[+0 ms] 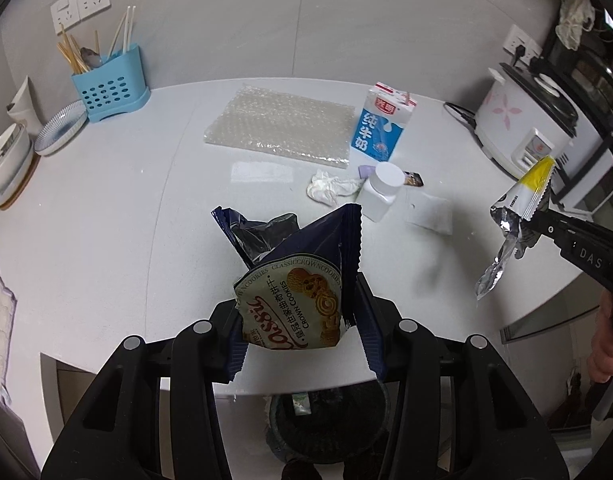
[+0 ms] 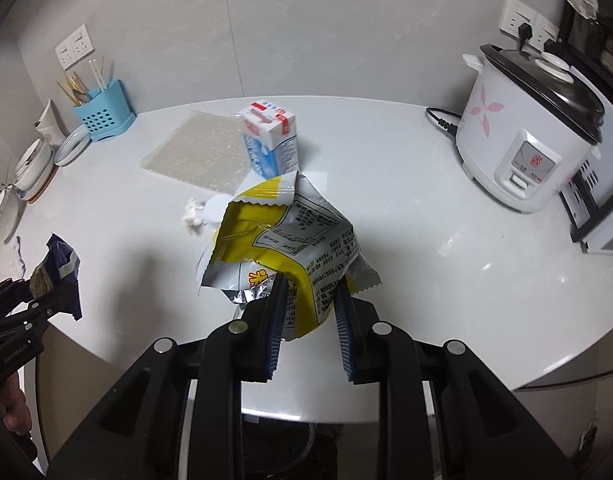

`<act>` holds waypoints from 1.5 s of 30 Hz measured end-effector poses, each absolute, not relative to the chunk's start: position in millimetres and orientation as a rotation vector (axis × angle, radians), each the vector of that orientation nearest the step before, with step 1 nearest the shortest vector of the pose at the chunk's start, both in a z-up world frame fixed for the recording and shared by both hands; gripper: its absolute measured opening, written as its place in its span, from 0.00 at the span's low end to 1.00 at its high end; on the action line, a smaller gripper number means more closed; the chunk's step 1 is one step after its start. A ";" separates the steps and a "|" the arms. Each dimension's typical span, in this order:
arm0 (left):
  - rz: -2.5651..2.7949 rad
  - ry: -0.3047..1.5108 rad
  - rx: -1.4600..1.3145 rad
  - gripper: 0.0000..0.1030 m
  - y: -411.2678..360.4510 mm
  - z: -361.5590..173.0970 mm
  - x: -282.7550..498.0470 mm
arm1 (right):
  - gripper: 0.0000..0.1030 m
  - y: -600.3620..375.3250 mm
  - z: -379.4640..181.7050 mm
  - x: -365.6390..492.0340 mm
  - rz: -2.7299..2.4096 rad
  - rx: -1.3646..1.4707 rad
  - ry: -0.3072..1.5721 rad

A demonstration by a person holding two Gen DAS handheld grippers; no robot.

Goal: Collect trash
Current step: 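Carry the wrapper and snack packet down over the wastebasket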

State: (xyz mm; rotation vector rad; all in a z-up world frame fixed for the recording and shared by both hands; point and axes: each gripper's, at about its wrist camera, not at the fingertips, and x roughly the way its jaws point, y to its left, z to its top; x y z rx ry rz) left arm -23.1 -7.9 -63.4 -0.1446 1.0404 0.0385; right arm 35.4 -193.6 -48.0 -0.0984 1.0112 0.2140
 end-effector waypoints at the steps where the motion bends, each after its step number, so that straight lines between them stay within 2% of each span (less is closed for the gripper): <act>1: 0.029 1.039 -0.145 0.44 -7.5 -62.8 -29.7 | 0.22 -191.9 -47.2 28.5 0.213 -0.096 1.008; 4: 0.007 1.038 -0.142 0.44 -5.5 -62.7 -47.9 | 0.21 -185.0 -46.1 2.7 0.207 -0.102 0.992; 5: 0.003 1.039 -0.140 0.44 -5.4 -63.0 -53.1 | 0.10 -182.5 -47.0 -5.2 0.208 -0.101 0.993; 30: -0.102 1.131 -0.111 0.44 -2.4 -125.8 -153.3 | 0.07 -153.4 -103.8 -115.3 0.278 -0.068 1.074; 45: -0.133 1.245 -0.109 0.44 -3.0 -209.6 -188.9 | 0.06 -130.8 -221.4 -151.6 0.313 -0.117 1.282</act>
